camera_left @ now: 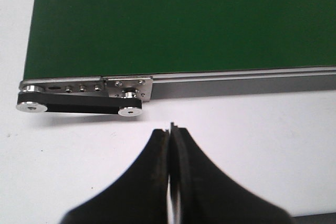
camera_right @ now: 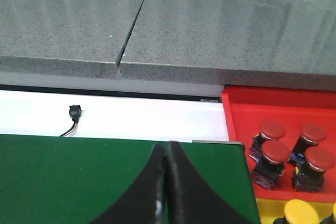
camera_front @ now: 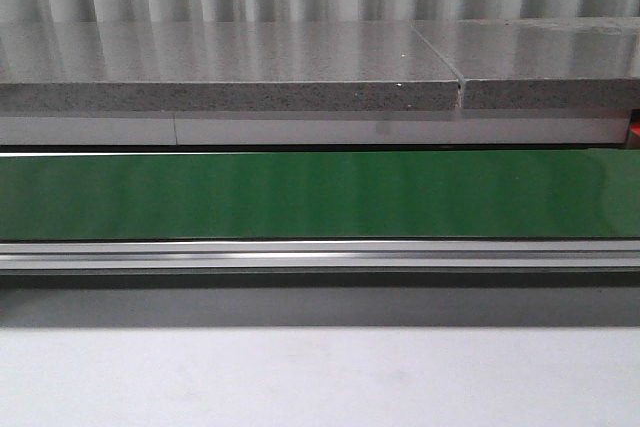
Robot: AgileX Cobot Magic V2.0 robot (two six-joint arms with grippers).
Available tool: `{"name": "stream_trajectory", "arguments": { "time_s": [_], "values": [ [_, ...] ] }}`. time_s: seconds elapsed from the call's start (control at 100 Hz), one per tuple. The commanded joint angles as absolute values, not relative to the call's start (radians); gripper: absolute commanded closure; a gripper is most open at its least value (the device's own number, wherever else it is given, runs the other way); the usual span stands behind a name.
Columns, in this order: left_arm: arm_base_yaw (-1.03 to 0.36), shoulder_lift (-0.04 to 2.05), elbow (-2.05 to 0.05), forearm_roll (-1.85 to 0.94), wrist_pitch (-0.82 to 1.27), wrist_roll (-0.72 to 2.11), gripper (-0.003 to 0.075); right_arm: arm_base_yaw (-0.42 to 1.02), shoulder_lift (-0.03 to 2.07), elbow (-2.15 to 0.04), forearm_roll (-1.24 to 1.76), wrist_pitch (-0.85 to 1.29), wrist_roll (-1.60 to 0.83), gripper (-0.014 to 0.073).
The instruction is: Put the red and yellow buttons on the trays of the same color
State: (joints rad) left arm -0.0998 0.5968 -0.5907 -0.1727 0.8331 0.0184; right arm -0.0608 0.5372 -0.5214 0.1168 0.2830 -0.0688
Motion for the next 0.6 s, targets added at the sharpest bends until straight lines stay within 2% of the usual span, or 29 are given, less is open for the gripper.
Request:
{"name": "stream_trajectory", "arguments": {
  "time_s": [0.0,0.59],
  "values": [
    [-0.107,0.599,-0.617,-0.185,0.771,0.019,0.074,-0.061,0.505,-0.5,0.124,0.146,-0.077,0.066],
    [-0.107,0.599,-0.617,-0.185,0.771,0.019,0.074,-0.062,0.243,-0.158,-0.017,-0.075,-0.02,0.066]
  ]
}}
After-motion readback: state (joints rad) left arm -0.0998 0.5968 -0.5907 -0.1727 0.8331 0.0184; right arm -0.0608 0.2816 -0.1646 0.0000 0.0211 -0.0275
